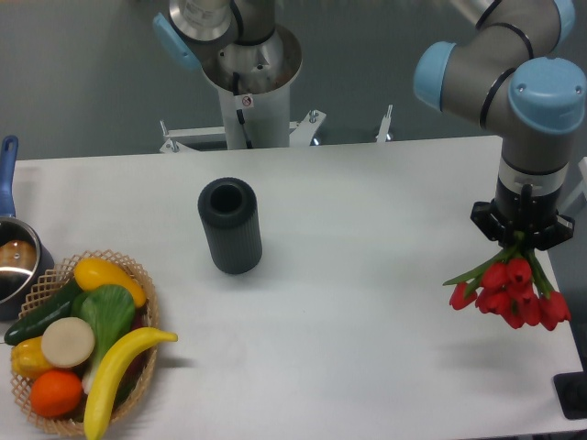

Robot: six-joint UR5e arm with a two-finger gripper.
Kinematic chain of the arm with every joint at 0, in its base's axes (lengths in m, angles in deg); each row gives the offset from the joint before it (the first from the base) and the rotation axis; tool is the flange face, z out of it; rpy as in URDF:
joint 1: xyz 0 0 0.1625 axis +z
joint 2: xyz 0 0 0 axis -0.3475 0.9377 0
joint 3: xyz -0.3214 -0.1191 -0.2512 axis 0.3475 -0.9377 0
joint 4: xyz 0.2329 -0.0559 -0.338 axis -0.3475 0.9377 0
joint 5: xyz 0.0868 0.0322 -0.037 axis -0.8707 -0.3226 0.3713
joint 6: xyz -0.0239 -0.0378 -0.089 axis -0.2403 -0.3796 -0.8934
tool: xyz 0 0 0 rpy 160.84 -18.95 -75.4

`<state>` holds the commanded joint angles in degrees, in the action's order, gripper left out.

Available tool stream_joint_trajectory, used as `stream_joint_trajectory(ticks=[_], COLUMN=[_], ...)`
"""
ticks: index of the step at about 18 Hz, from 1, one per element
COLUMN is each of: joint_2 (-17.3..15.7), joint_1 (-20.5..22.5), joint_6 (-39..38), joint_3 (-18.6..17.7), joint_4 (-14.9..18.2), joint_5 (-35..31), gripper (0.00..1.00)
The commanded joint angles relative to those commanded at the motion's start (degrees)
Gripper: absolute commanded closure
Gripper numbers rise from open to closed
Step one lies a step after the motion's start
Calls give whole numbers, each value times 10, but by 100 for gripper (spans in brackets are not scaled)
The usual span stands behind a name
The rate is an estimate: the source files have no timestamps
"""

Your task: Insert the flowers into the vase

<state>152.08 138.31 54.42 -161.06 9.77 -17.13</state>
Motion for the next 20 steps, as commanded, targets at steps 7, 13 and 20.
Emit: stream_joint_trajectory(ticks=[7,13,20], joint_2=[-8,-47,-112], joint_1=[1,-5,-21], joint_6=[-8,-31,-142], joint_3=[-4,-16,-23], joint_4=[2,-1,-7], joint_5=[24,142,354], gripper=[100,100,100])
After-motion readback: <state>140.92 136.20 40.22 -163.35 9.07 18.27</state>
